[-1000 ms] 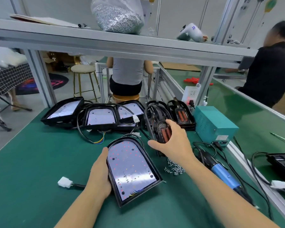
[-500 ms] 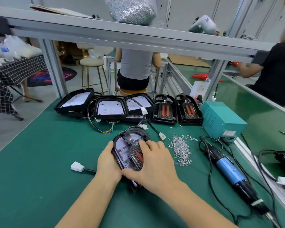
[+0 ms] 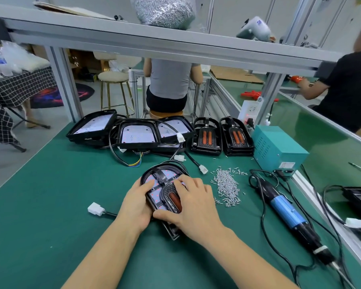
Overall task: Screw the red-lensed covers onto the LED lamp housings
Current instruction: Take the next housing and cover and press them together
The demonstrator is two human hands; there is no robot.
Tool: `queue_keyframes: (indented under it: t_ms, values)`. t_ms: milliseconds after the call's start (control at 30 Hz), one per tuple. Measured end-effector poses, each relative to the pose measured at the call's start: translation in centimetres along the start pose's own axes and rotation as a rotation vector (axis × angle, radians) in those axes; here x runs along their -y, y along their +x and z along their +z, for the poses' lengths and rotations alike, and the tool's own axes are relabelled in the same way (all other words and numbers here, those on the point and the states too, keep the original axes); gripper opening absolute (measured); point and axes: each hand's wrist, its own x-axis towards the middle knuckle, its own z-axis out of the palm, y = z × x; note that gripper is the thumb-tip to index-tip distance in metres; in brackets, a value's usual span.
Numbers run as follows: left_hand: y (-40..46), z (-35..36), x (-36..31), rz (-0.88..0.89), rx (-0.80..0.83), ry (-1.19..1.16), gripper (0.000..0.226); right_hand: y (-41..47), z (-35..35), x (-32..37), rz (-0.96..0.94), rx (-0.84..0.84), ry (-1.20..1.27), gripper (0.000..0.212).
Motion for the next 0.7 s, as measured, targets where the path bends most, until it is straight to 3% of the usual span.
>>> queue_keyframes:
  t_ms: [100,233,333,500,700]
  values:
    - [0.1,0.3,0.0,0.047,-0.078,0.176,0.025,0.1,0.1,-0.3,-0.016,0.021,0.035,0.089]
    - [0.5,0.4,-0.3,0.242,-0.255,0.702,0.024,0.3,-0.3,-1.0,-0.036,0.081,0.049,0.08]
    - [0.5,0.0,-0.2,0.308,-0.256,0.941,0.022,0.0,-0.4,-1.4,-0.096,0.086,0.022,0.068]
    - [1.0,-0.4,0.4,0.333,-0.285,1.365,0.046,-0.6,-0.6,-1.8,-0.144,0.05,0.072,0.058]
    - [1.0,0.2,-0.6,0.302,-0.266,1.467,0.047,-0.9,-1.8,-3.1,-0.183,0.057,0.198,0.044]
